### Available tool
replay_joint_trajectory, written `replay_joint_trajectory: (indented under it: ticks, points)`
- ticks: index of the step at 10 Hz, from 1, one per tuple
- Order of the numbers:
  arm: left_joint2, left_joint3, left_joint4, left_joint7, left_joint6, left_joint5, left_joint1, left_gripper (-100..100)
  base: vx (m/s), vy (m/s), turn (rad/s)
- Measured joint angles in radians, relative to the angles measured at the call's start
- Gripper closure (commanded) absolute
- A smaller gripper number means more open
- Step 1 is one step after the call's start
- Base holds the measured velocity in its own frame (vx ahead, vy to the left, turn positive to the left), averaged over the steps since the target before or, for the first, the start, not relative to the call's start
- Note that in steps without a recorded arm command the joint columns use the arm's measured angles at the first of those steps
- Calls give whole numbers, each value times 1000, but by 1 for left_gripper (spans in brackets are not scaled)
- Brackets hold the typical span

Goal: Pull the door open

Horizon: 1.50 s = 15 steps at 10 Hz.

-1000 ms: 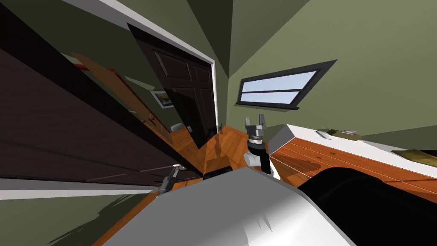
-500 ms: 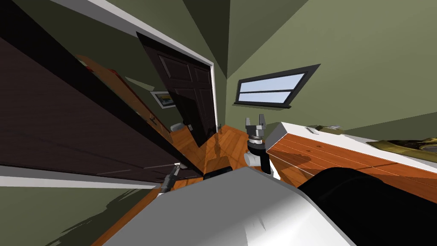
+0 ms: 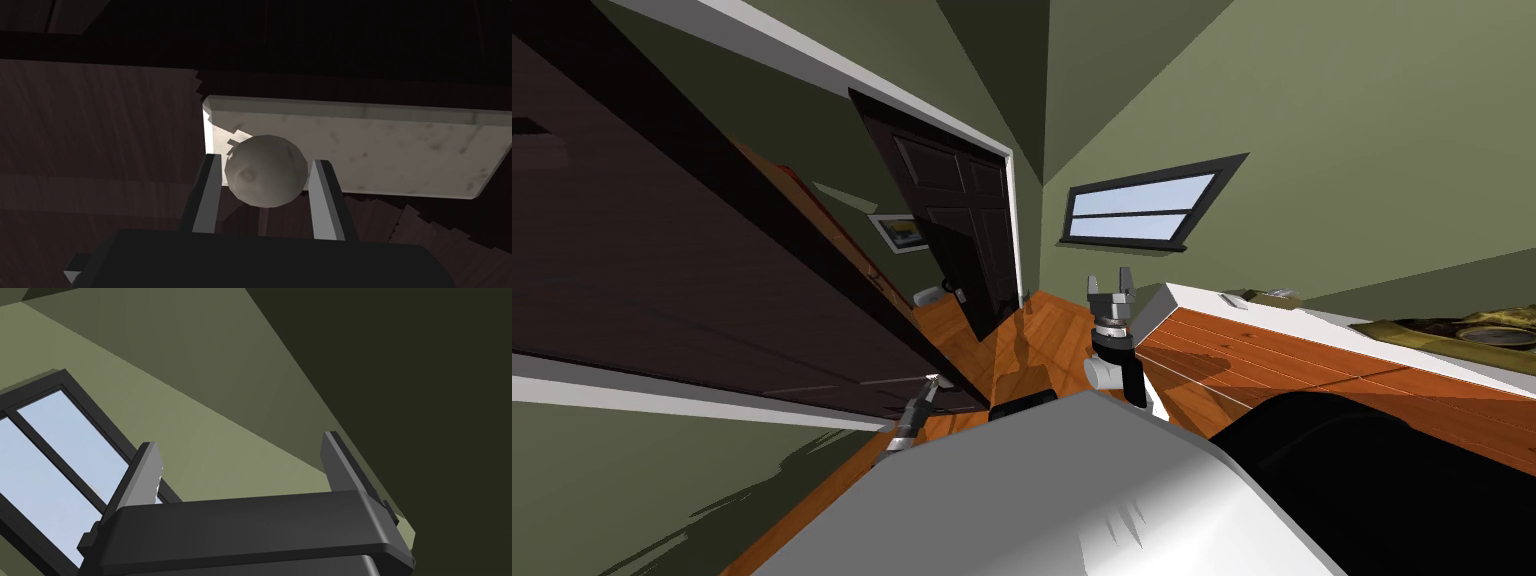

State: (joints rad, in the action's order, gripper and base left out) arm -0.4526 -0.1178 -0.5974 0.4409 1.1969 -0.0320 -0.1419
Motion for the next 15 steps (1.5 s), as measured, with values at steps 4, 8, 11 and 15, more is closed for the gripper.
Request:
replay_joint_trajectory:
  ticks: [4, 8, 11, 15]
  points:
    - [11, -12, 106, 10, 17, -25, 105, 100, -158, 55, -18]
    - [16, -21, 124, 17, 3, -42, 138, 100, -66, 23, 1]
    - [22, -26, 150, 20, 3, -52, 175, 100, -79, 37, -16]
    - [31, -31, 241, 21, 36, -60, 235, 100, -41, 24, -3]
